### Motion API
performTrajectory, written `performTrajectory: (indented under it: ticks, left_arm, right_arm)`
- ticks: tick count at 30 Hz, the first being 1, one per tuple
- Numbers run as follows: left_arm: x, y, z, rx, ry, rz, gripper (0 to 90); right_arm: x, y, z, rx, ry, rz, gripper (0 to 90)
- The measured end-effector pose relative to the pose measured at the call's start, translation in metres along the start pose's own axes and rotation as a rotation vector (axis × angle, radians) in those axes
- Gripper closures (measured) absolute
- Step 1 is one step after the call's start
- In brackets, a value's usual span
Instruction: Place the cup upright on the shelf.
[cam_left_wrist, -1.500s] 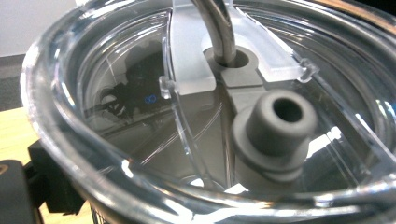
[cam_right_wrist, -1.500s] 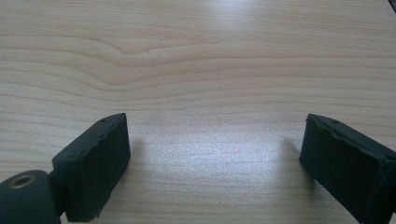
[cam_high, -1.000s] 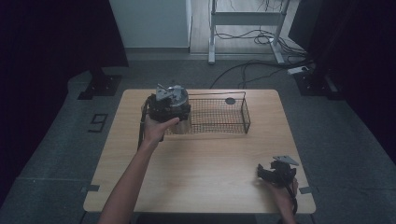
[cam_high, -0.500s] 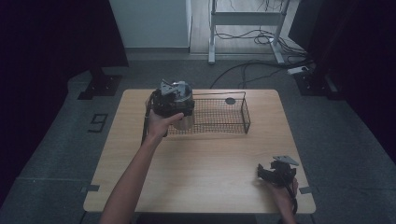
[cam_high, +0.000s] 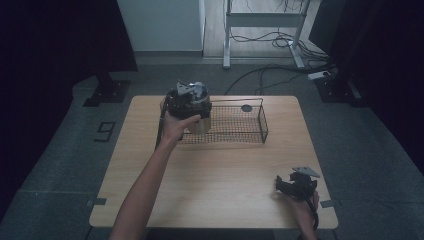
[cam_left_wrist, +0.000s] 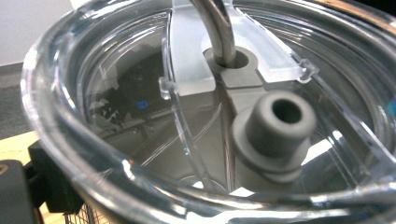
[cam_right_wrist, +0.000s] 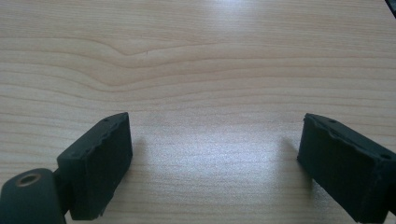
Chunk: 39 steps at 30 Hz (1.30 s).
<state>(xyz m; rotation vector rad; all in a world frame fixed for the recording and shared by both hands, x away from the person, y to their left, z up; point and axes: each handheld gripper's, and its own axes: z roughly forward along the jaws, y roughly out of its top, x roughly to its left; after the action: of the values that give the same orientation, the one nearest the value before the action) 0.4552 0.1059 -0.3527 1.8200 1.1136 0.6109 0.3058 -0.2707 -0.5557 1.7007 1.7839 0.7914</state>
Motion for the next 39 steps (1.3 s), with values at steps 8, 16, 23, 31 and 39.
performTrajectory:
  ticks: [8, 16, 23, 31, 39]
  left_arm:
    - [0.005, 0.001, 0.011, 0.005, 0.026, -0.005, 3.7]
    - [0.017, -0.003, 0.031, 0.015, 0.041, -0.017, 3.7]
    - [0.024, -0.006, 0.049, 0.033, 0.075, -0.012, 3.7]
    - [0.027, -0.015, 0.067, 0.053, 0.079, -0.032, 3.7]
    - [0.028, -0.031, 0.084, 0.083, 0.097, -0.05, 3.7]
  right_arm:
    - [0.0, 0.0, 0.0, 0.001, 0.001, 0.0, 10.2]
    - [0.0, 0.0, 0.0, 0.001, 0.0, 0.0, 10.3]
    - [0.0, 0.0, 0.0, 0.0, 0.0, 0.001, 10.6]
    - [0.0, 0.0, 0.0, -0.001, 0.0, 0.001, 10.8]
    - [0.0, 0.0, -0.001, -0.002, 0.002, -0.003, 11.5]
